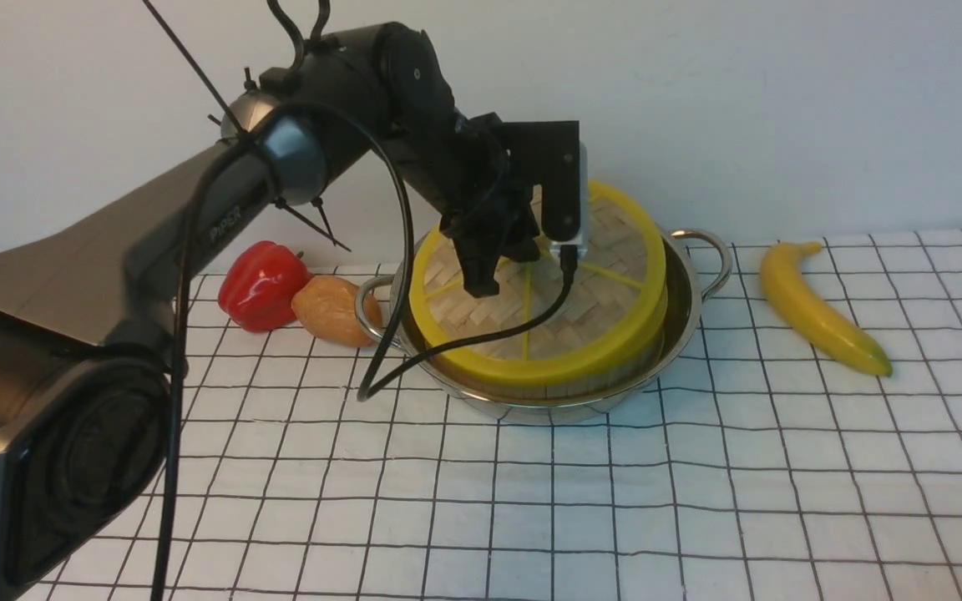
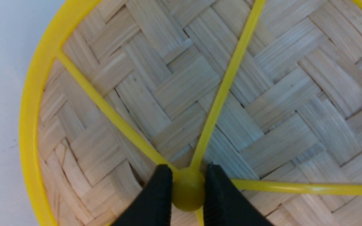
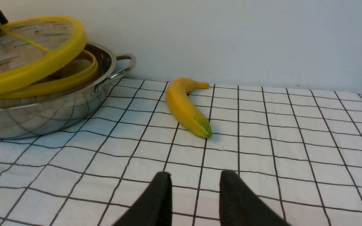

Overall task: Place the steamer in the pot on the white tablecloth, and put the lid on the steamer.
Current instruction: 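Place the yellow bamboo steamer lid onto the steamer in the pot with the left gripper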

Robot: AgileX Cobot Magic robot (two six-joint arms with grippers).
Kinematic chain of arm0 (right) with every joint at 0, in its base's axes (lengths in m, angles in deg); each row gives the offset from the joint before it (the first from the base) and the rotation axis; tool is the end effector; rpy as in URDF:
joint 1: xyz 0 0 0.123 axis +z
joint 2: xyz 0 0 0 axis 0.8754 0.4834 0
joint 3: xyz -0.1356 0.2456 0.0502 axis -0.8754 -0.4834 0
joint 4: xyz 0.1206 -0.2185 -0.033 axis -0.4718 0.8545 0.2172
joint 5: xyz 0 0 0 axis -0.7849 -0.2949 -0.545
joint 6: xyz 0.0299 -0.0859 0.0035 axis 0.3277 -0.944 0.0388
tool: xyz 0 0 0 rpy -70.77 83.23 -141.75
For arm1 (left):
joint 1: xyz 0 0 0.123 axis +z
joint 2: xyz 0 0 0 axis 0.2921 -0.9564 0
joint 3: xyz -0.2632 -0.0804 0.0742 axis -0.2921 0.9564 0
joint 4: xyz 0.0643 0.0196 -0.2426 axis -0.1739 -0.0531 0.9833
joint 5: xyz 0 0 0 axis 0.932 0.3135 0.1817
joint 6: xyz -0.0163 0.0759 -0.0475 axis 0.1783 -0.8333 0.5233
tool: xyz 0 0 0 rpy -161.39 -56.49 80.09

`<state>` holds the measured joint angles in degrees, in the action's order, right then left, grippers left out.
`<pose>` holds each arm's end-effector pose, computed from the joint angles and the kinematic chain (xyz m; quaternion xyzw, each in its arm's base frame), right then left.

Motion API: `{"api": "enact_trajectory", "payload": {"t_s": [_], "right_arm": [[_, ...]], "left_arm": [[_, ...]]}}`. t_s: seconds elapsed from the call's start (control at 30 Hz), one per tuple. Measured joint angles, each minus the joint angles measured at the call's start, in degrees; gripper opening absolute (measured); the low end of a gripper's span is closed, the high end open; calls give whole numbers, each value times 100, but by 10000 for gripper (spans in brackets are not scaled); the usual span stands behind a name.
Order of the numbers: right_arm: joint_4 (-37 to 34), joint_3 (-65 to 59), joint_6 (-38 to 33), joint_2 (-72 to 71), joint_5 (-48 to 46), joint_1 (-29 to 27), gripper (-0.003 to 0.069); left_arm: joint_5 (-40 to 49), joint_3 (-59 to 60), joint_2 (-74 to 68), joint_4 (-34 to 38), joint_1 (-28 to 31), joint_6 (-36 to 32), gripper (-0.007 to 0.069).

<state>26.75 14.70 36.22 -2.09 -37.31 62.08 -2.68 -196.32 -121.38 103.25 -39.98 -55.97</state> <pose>0.0539 0.0048 0.1794 0.0050 0.7946 0.0407 0.6057 0.4563 -0.2146 0.2448 0.7240 0.6288 0.0159 0.2832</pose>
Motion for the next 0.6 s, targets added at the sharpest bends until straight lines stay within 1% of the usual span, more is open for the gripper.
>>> {"api": "enact_trajectory", "payload": {"t_s": [0.2, 0.27, 0.43, 0.6], "right_arm": [[0, 0, 0, 0, 0, 0, 240], [0, 0, 0, 0, 0, 0, 240], [0, 0, 0, 0, 0, 0, 240], [0, 0, 0, 0, 0, 0, 240]], "left_arm": [[-46, 0, -14, 69, -6, -348, 116], [-206, 0, -45, 162, -13, -560, 116], [-252, 0, -80, 312, -13, -854, 116], [-285, 0, -105, 361, -13, -1033, 125]]}}
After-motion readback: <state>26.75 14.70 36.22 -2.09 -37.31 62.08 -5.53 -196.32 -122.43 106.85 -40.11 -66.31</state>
